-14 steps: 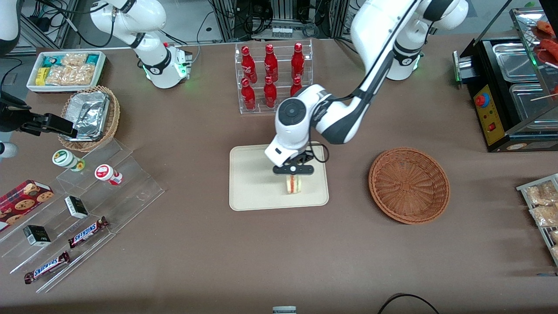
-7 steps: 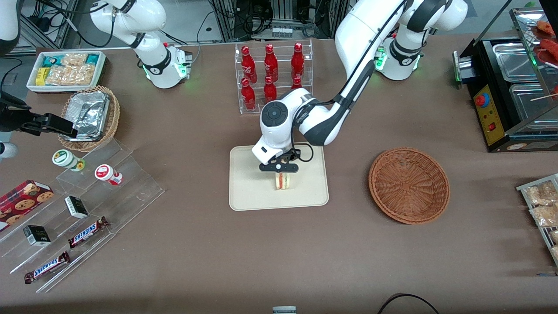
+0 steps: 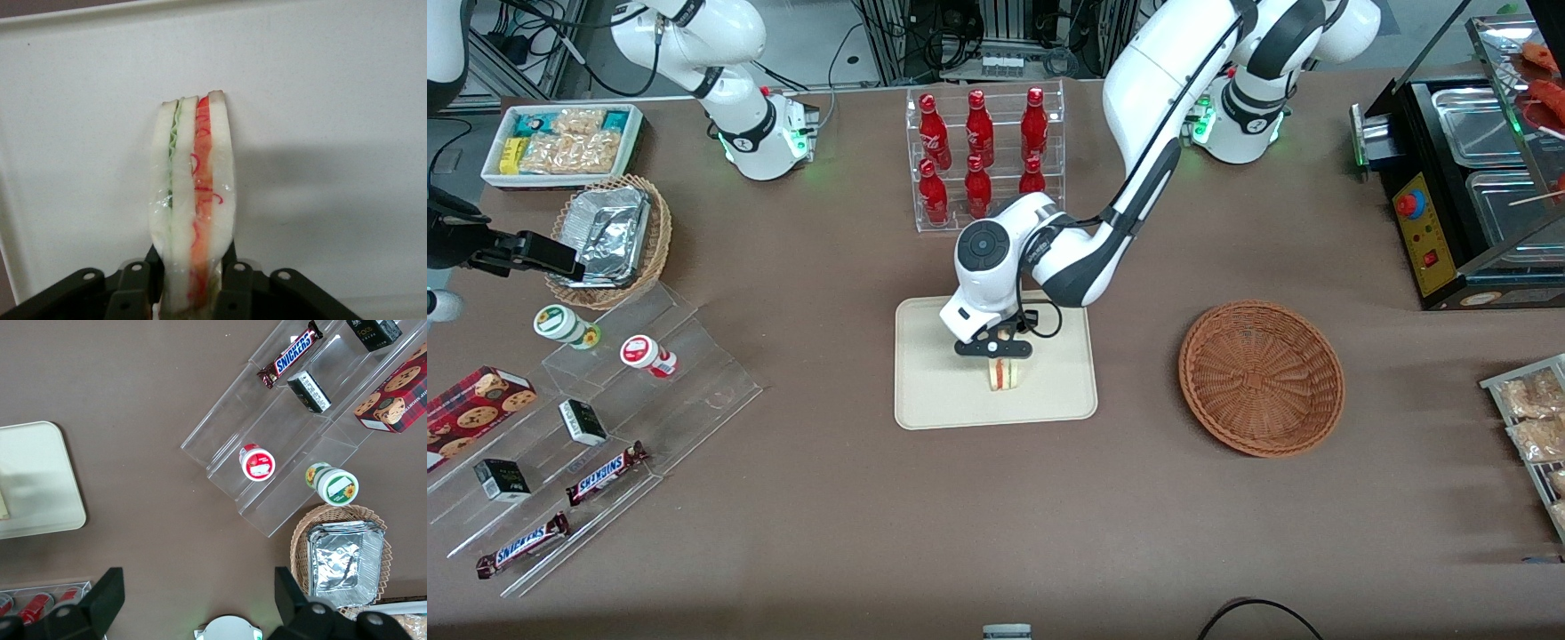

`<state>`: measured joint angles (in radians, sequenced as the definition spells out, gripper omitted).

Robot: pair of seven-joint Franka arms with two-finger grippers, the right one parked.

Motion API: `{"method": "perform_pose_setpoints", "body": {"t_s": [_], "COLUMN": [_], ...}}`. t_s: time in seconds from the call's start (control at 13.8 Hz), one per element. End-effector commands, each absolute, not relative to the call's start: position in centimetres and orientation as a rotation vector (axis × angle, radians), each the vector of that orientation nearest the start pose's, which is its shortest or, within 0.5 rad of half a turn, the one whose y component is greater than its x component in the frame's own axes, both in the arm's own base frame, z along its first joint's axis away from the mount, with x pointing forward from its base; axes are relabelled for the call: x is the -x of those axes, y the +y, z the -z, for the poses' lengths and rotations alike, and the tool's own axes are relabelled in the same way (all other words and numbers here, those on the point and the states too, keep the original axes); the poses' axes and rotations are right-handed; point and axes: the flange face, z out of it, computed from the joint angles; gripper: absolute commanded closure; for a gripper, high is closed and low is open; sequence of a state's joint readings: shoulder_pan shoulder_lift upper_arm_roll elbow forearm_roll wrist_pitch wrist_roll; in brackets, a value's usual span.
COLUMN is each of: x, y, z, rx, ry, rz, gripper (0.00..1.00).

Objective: Place sandwich from basket to tray

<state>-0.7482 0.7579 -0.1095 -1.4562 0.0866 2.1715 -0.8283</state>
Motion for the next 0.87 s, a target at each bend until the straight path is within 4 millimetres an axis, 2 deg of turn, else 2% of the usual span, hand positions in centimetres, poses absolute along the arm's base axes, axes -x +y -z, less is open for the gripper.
{"method": "perform_pose_setpoints", "body": {"t_s": [0.0,0.07,0.22,0.36,0.58,0.8], "x": [-48.8,-49.4,-50.8,-51.2,-51.9,-52.6], "y": [-53.7,-53.3,-51.8,-50.4,-45.1,-38.7], "z": [-25.7,-27.0,-32.1,-36.9,-44.0,-50.9], "rx": [3.130,3.133,3.172,3.171,3.108,3.081], "ry": [0.063,0.050,-0.015,-0.058,-0.133,-0.186], "rz": [0.028,0.050,0.097,0.112,0.058,0.036], "gripper": [0.00,0.00,0.00,0.00,0.00,0.00]}}
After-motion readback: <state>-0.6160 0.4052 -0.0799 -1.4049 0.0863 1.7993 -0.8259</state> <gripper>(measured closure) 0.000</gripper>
